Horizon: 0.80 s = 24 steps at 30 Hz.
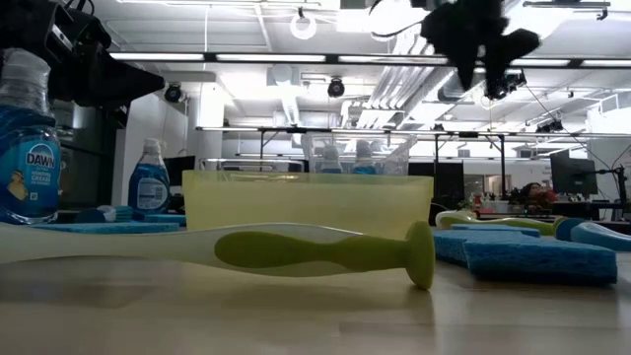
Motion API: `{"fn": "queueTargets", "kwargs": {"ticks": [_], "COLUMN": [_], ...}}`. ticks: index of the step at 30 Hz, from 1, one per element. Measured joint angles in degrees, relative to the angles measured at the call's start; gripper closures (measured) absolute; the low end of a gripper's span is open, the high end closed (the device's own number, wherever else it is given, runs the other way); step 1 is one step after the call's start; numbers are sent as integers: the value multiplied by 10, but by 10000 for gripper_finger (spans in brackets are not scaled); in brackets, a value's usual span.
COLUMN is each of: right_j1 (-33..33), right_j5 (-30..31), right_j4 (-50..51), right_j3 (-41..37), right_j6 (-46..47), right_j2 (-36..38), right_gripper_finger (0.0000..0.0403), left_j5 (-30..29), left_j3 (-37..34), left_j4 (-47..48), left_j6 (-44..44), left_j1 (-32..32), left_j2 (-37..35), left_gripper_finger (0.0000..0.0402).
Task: Pick & Place Kitchen Sink Supplies
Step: Put the blue dishwasher liquid into the white bin
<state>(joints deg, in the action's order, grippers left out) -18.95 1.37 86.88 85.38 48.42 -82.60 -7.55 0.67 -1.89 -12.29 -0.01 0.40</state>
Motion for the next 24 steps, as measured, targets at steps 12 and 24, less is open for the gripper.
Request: {"fn": "queueTargets", "kwargs": {"ticks": [12,24], "right_j1": [161,356], "right_j5": [-69,-171], "right_j4": [-20,-177], "right_j3": [-214,-305], "right_j6": [144,273], "right_j2": [168,195], "right_gripper_finger": [183,183], "left_j5": [0,0], "left_j3": [0,0], "left_j4": [0,0], "left_j6": [0,0], "left_j1": [0,0], "left_j2": [0,0], "left_gripper_finger": [400,400]}}
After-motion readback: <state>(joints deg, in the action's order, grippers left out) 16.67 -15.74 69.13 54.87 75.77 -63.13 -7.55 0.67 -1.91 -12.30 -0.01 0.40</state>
